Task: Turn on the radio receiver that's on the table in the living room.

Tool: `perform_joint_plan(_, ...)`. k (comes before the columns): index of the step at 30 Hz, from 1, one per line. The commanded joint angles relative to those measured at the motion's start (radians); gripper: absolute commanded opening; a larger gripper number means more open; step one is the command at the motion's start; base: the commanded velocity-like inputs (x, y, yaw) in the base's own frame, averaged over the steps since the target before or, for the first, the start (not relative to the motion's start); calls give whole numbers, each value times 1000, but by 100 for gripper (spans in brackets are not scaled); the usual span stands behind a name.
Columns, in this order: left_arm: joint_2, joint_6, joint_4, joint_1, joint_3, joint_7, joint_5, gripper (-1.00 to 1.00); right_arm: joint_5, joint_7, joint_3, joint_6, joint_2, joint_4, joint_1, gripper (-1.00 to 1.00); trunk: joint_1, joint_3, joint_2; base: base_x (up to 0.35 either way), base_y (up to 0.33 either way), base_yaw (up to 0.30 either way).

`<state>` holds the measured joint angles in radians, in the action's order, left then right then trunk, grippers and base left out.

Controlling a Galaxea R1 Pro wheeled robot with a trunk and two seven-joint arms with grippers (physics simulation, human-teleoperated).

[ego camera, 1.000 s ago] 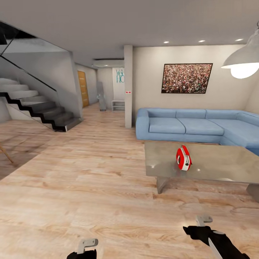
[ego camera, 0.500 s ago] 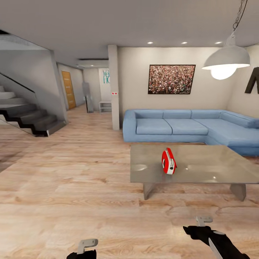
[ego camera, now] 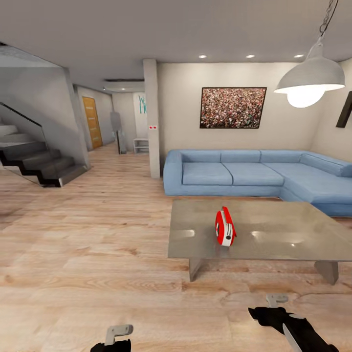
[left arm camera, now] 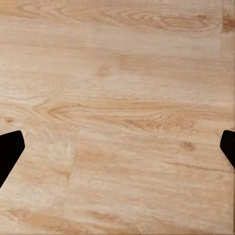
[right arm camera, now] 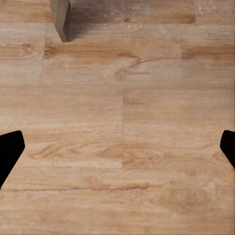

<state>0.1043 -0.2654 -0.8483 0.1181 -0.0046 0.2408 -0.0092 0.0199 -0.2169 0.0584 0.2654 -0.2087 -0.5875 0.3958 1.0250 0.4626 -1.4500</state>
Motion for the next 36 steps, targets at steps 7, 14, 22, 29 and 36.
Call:
perform_joint_plan(7, -1, 0, 0, 0, 0, 1, 0, 100, -1, -1, 0, 0, 0, 0, 0, 100, 0, 0, 0, 247, -233, 220)
perform_joint_plan(14, -2, 0, 0, 0, 0, 1, 0, 100, -3, -1, 0, 0, 1, 0, 0, 100, 0, 0, 0, 244, -252, 20)
perform_joint_plan(22, -3, 1, 0, 0, 0, 1, 0, 100, 0, -1, 0, 0, 3, 1, 0, 100, 0, 0, 0, 244, -232, 1)
perform_joint_plan(29, -5, 1, 0, 0, 0, 1, -2, 100, -1, -1, -1, 0, 4, 2, 0, 100, 0, 0, 0, 292, -42, 0)
perform_joint_plan(36, -7, 1, 0, 0, 0, 1, -2, 100, -2, -1, -2, 0, 5, 3, 0, 100, 0, 0, 0, 325, 16, 0)
